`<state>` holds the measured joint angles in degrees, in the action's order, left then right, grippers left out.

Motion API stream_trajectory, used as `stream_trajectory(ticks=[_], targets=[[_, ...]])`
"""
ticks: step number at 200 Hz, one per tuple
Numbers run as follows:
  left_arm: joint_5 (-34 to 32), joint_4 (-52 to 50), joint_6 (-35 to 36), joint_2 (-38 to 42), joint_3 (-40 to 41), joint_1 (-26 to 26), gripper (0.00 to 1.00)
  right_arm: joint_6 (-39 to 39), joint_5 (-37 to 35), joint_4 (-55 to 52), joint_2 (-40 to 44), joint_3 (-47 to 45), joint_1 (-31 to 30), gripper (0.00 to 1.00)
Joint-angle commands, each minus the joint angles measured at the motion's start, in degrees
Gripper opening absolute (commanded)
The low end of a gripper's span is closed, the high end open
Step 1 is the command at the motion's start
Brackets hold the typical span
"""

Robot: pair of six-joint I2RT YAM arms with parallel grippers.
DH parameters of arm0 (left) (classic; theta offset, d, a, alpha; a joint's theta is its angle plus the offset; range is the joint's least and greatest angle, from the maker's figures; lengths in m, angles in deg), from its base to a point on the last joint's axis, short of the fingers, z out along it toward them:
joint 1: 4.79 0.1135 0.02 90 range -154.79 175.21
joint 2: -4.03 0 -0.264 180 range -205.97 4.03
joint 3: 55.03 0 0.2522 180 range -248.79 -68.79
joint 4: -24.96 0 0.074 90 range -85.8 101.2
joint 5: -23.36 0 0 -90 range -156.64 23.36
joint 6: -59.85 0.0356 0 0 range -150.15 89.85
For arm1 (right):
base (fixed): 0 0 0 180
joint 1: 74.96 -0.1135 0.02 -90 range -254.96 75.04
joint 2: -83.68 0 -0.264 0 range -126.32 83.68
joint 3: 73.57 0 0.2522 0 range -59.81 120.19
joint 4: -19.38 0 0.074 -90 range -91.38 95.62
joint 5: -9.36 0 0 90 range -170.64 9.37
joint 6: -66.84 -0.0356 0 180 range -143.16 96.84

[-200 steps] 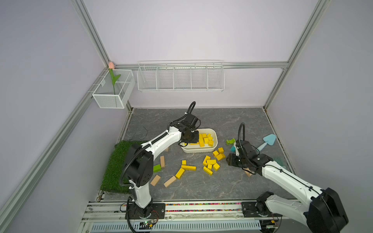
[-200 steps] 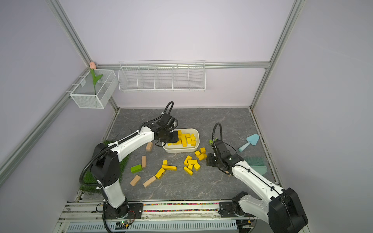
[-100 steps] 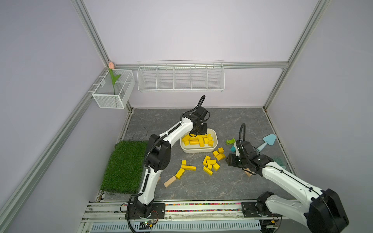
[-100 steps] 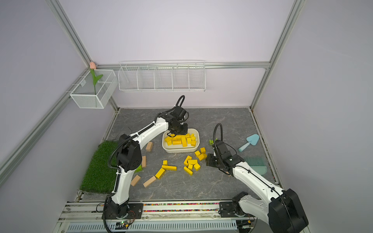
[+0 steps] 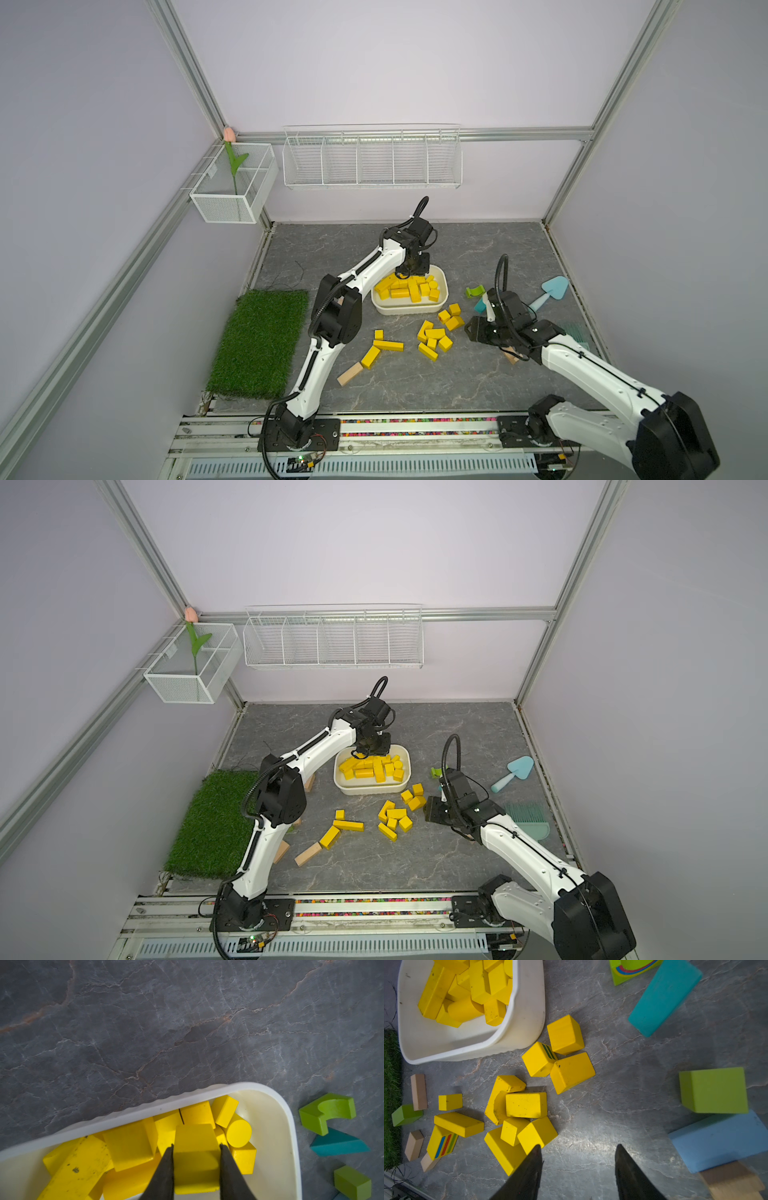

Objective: Pick out the yellow building blocks
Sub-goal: Place the building block in the storage box.

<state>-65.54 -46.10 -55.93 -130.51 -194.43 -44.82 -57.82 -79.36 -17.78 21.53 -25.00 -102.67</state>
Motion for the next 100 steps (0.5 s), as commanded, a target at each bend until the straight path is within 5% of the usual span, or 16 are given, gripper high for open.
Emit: stream_trajectory(ticks=[1,100], targets=[[-2.08,-3.04,0.61,-1.34,-2.40,-0.22,0.19,0.35,0.80,0.72,1.07,-1.41,0.55,0.58],[-4.25,-3.67,0.12,-2.09,-4.64,-0.27,0.25,0.29,1.51,0.99,1.42,-1.85,1.16,0.58]])
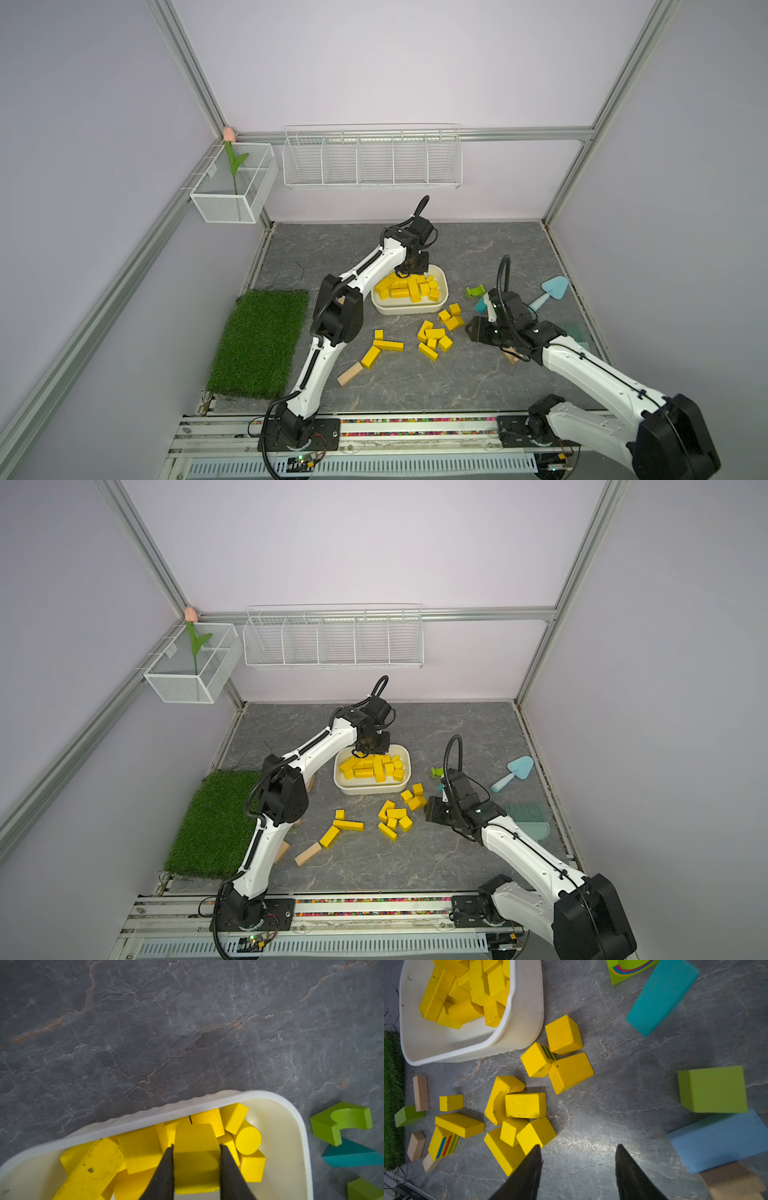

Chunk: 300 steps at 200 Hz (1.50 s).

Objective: Pick out the yellow building blocks
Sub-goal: Place the building block in the storage box.

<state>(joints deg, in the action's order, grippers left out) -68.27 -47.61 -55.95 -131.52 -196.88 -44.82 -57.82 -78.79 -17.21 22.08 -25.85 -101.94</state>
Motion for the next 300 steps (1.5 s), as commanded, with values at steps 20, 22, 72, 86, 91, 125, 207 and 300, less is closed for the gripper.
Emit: stream_trajectory(ticks=[20,22,72,86,91,125,207,300], targets=[[-1.80,-2.96,0.26,-1.70,-3.24,-0.22,0.27,0.37,1.04,0.50,0.88,-1.04,0.68,0.58],[-1.75,-3.00,0.34,-1.73,-3.33,-0.22,0.27,0.33,0.98,0.50,0.94,-1.07,0.67,0.58],[-1.95,-3.25,0.13,-2.55,-4.61,-0.23,0.32,0.23,1.23,0.55,0.78,-1.08,0.79,0.58],[-1.96,-3.29,0.05,-2.60,-4.95,-0.22,0.35,0.24,1.22,0.51,0.78,-1.09,0.84,0.58],[-1.93,-3.25,0.05,-2.50,-4.98,-0.22,0.36,0.27,1.22,0.52,0.79,-1.08,0.79,0.58],[-2.14,-3.14,0.14,-2.26,-5.30,-0.22,0.41,0.28,1.26,0.51,0.85,-1.17,0.89,0.58],[-3.38,0.12,-0.08,7.49,0.56,-1.09,0.37,0.13,1.03,-0.02,1.00,-1.09,1.12,0.59],[-2.13,34.07,-2.99,49.98,59.77,-1.80,0.37,-0.57,0.46,-0.64,-0.32,-0.43,1.25,0.61]])
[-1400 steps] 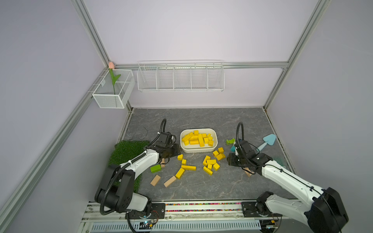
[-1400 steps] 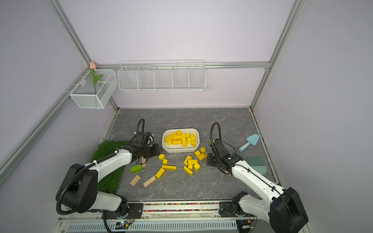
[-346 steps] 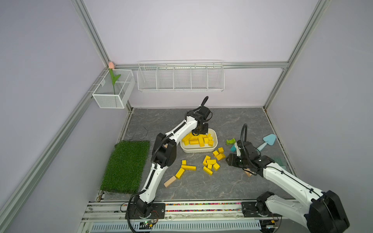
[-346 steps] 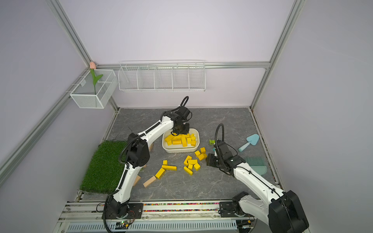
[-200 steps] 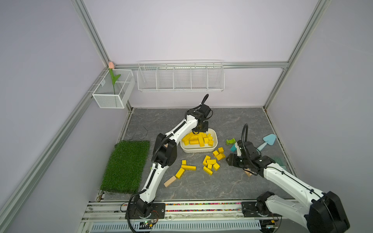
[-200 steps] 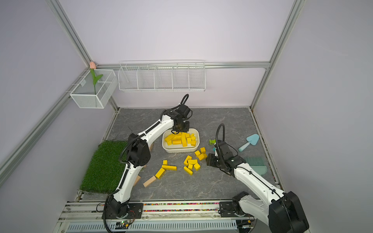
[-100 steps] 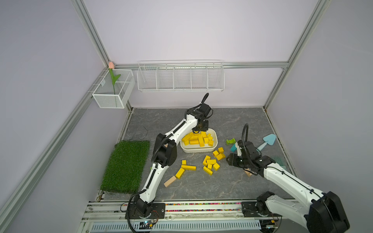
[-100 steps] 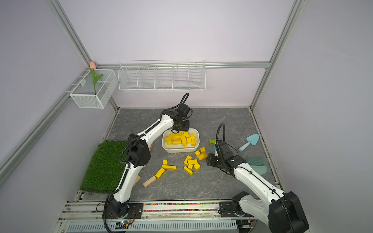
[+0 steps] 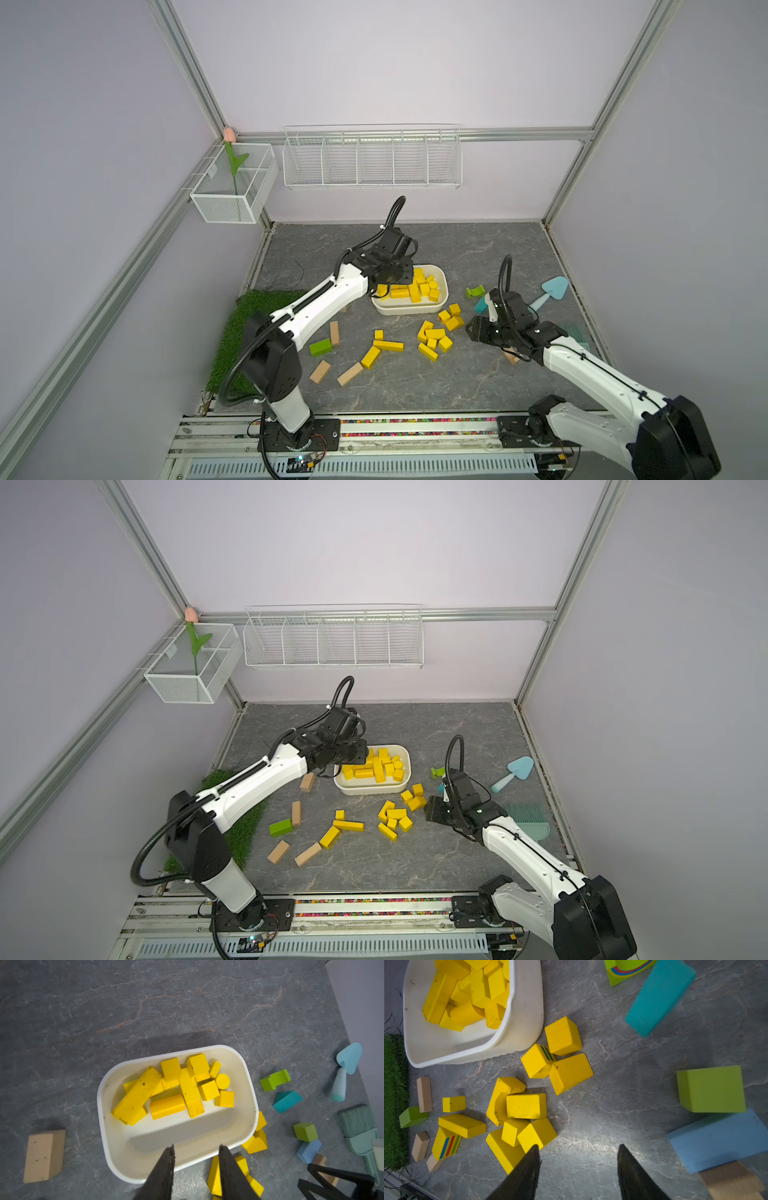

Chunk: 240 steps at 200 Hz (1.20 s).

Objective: Pick out the yellow building blocks
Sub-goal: Place the building block in the storage box, then pick up the building block from the center of the board.

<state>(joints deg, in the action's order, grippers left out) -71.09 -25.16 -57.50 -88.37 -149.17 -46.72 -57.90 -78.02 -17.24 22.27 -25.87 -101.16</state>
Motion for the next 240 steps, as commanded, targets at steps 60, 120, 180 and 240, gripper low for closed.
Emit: stream_trajectory(ticks=[60,120,180,240], targets=[[-2.71,20.01,0.33,22.88,32.06,0.10,0.39,-0.42,0.13,-1.10,-4.43,1.38,0.50,0.61],[-6.99,27.79,2.22,34.58,43.62,0.10,0.40,1.16,0.55,1.87,-11.79,5.40,0.36,0.60],[-7.50,33.39,-0.20,43.66,51.90,0.25,0.56,2.84,-0.55,6.45,-20.08,10.94,0.36,0.60],[-4.18,34.85,-2.14,43.74,53.46,4.23,0.61,3.19,-1.57,5.65,-25.33,14.77,0.19,0.60]])
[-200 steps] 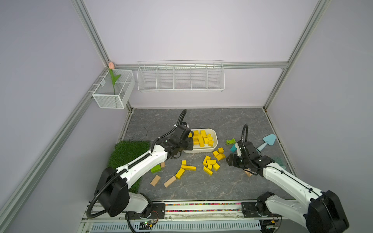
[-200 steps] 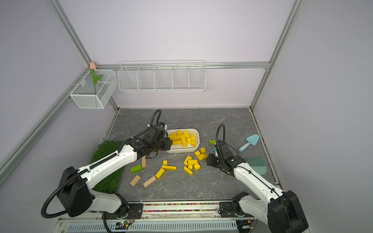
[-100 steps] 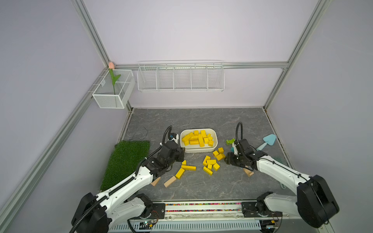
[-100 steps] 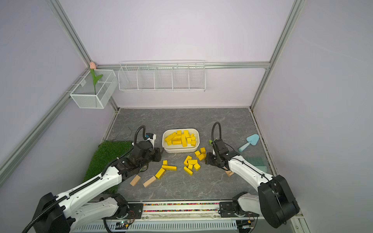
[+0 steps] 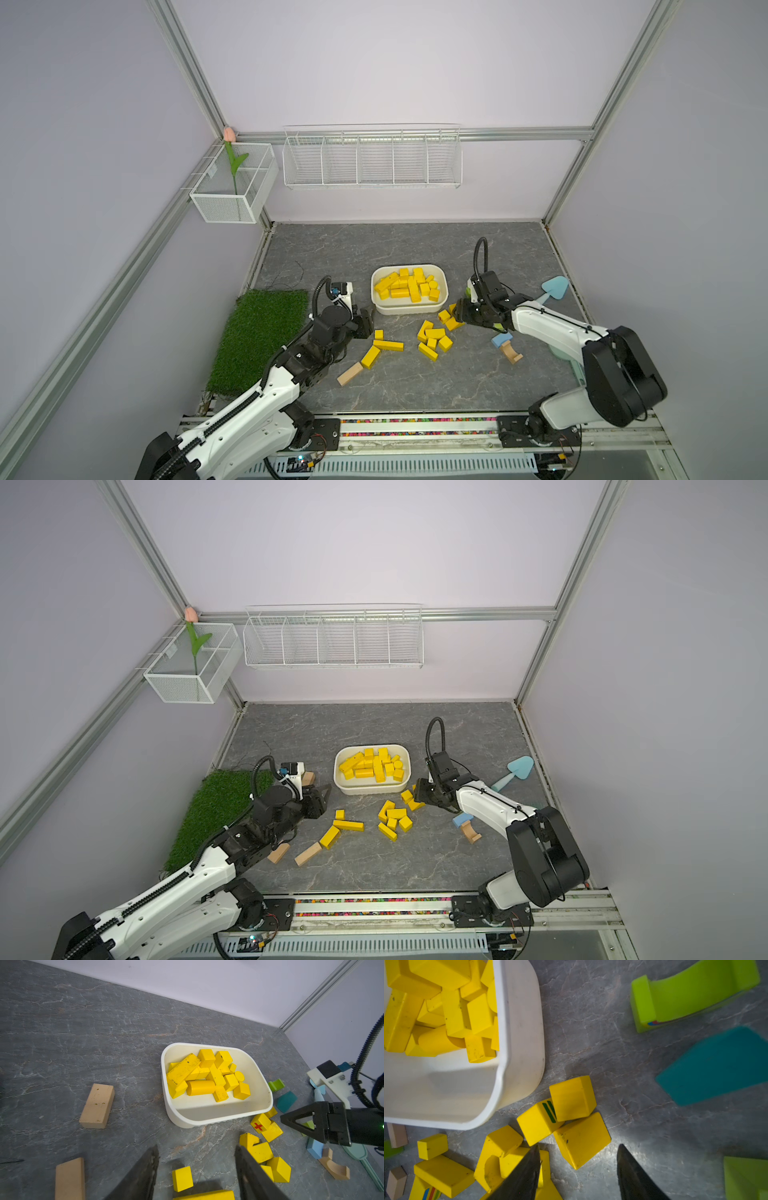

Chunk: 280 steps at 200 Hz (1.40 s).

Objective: Pick out the yellow building blocks
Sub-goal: Pick up the building block from the center of the board.

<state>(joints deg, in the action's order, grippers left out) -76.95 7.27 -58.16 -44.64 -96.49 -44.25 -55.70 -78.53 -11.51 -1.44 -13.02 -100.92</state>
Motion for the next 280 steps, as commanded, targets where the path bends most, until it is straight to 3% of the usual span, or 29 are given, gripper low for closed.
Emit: stream_trajectory(ticks=[1,174,280], targets=[[1.77,2.47,-1.50,-0.06,0.75,1.80,0.61,0.98,-1.06,-0.09,-1.71,2.00,-0.06,0.60],[3.48,2.69,-2.75,-0.22,1.31,4.22,0.60,1.26,-1.23,-5.56,-10.77,9.74,-0.32,0.57],[3.38,2.56,-2.85,-0.13,1.33,4.39,0.60,0.29,-2.72,-7.39,-11.82,10.71,-0.41,0.45]])
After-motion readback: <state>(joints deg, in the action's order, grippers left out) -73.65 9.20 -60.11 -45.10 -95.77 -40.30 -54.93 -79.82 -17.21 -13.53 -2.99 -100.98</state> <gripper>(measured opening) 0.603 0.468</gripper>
